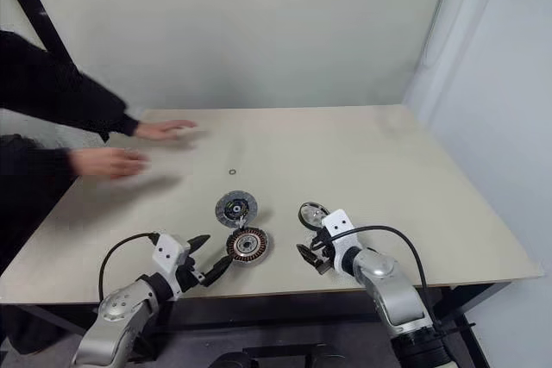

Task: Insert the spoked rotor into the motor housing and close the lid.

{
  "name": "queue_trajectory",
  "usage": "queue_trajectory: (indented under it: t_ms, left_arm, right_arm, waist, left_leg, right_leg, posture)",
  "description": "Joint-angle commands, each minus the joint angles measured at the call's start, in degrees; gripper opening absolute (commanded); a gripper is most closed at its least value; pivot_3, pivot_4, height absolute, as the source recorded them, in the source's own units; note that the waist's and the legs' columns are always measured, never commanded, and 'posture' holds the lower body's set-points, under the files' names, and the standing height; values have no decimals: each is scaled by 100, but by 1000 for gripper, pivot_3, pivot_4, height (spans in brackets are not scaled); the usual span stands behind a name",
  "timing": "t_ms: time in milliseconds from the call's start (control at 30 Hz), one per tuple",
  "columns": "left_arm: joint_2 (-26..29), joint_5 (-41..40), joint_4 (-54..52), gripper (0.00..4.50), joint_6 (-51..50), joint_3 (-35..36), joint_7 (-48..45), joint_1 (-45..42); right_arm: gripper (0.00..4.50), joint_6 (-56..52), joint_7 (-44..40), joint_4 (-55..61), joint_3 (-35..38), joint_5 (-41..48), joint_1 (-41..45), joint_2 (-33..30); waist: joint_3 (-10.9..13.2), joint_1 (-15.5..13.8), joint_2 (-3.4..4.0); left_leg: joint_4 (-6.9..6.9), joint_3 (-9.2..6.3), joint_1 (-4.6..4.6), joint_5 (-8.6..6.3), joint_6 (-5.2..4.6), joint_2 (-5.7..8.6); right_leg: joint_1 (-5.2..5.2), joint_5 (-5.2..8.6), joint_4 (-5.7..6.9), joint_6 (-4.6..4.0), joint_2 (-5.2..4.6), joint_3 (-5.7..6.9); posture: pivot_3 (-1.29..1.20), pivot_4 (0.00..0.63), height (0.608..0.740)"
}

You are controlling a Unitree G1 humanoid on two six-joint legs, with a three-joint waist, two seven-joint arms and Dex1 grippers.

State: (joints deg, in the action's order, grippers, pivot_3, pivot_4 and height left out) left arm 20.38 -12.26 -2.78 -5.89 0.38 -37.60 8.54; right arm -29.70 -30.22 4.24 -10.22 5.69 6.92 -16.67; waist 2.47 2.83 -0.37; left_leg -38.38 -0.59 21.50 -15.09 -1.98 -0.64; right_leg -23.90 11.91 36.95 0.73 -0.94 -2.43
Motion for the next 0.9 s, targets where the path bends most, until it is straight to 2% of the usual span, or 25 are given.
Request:
queue_trajectory:
  t_ms: [33,233,900]
  left_arm:
    - [19,-47,-257,4500,22,-57,-17,-78]
    - [32,-47,-245,4500,13,-100,-21,-119]
    - [104,-31,-212,4500,-14,-145,-76,-177]
  right_arm:
    - [4451,-67,13,372,120,159,-11,14]
    - [4451,-389,64,572,162,359,-176,100]
    - [4451,-1081,305,961,33,315,-486,-181]
  waist:
    - [0,0,0]
    - [0,0,0]
    - [0,0,0]
  left_leg:
    - [0,0,0,0,0,0]
    - [0,0,0,0,0,0]
    - [-1,0,1,0,0,-1]
  right_leg:
    - [0,0,0,0,0,0]
    - [0,0,0,0,0,0]
    - [-3,1,0,0,-1,0]
  posture:
    - [0,0,740]
    - [0,0,740]
    - [0,0,740]
